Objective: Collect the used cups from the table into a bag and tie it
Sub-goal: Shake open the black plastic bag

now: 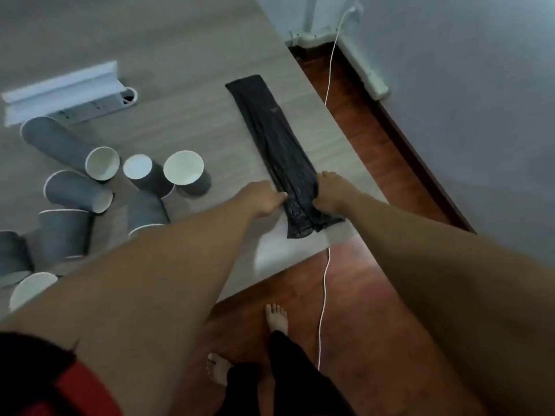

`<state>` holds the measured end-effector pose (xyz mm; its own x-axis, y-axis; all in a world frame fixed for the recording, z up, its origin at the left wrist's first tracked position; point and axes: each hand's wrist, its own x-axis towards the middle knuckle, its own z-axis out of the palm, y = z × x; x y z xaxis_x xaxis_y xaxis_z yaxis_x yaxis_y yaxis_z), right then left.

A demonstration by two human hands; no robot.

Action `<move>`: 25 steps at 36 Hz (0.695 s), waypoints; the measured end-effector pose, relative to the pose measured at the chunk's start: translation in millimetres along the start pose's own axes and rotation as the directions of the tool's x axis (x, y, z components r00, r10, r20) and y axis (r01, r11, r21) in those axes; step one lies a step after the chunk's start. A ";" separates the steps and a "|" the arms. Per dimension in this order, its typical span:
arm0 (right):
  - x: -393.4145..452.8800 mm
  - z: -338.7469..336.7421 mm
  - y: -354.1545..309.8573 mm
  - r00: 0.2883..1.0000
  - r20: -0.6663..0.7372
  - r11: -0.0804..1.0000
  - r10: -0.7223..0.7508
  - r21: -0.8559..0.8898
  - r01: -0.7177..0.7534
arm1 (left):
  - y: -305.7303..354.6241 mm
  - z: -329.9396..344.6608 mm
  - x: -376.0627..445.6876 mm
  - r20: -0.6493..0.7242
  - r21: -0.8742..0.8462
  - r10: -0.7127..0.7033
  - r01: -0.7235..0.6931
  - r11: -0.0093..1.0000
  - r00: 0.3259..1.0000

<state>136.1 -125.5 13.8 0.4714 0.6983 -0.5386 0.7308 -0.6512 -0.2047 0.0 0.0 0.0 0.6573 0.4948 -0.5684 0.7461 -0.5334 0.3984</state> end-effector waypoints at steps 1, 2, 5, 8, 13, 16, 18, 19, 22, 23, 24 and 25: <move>0.7 6.3 3.9 1.000 0.013 1.000 0.021 -0.006 -0.021 | 2.9 8.5 2.3 0.040 -0.007 -0.023 0.023 1.000 0.999; 0.4 9.3 6.5 0.999 0.006 0.999 0.043 0.003 -0.043 | 4.7 13.3 2.8 0.045 -0.027 -0.055 0.057 0.998 0.997; 0.3 28.0 16.7 0.992 -0.008 0.992 0.124 0.008 -0.124 | 10.2 35.1 3.2 0.094 -0.117 -0.133 0.144 0.983 0.987; 3.6 42.4 25.3 0.977 -0.077 0.977 0.201 0.091 -0.194 | 14.3 47.8 1.4 0.088 -0.181 -0.157 0.171 0.968 0.984; 9.6 52.9 40.3 0.971 -0.075 0.942 0.228 0.269 -0.201 | 16.4 69.7 1.8 0.029 -0.376 -0.173 0.171 0.911 0.985; 10.9 46.8 42.3 0.961 -0.063 0.850 0.269 0.484 -0.206 | 13.3 63.4 -0.1 0.025 -0.550 -0.234 0.209 0.809 0.972; 11.3 39.2 40.5 0.944 -0.022 0.685 0.328 0.694 -0.222 | 8.9 51.9 0.1 0.008 -0.681 -0.319 0.239 0.692 0.948; 10.5 34.1 37.8 0.940 0.004 0.579 0.342 0.787 -0.215 | 7.5 42.7 -1.0 -0.005 -0.746 -0.359 0.236 0.623 0.933; 8.4 18.0 26.0 0.933 0.010 0.372 0.360 0.915 -0.154 | 4.4 15.0 -2.7 -0.024 -0.887 -0.410 0.170 0.430 0.912; 9.5 13.9 21.7 0.934 -0.003 0.337 0.359 0.933 -0.126 | 3.0 7.5 -1.3 -0.036 -0.903 -0.403 0.143 0.405 0.915; 8.9 7.1 16.1 0.937 -0.020 0.302 0.349 0.949 -0.092 | 1.5 -2.2 -1.8 -0.055 -0.914 -0.392 0.112 0.391 0.918; 7.9 0.9 10.5 0.942 -0.037 0.267 0.334 0.962 -0.058 | -1.1 -11.7 -3.5 -0.069 -0.923 -0.381 0.086 0.374 0.922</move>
<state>147.1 -127.1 6.7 0.7064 0.4508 -0.5457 -0.3066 -0.5001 -0.8099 -1.9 6.9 10.0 0.3286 0.7070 -0.6263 0.4336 0.4762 0.7650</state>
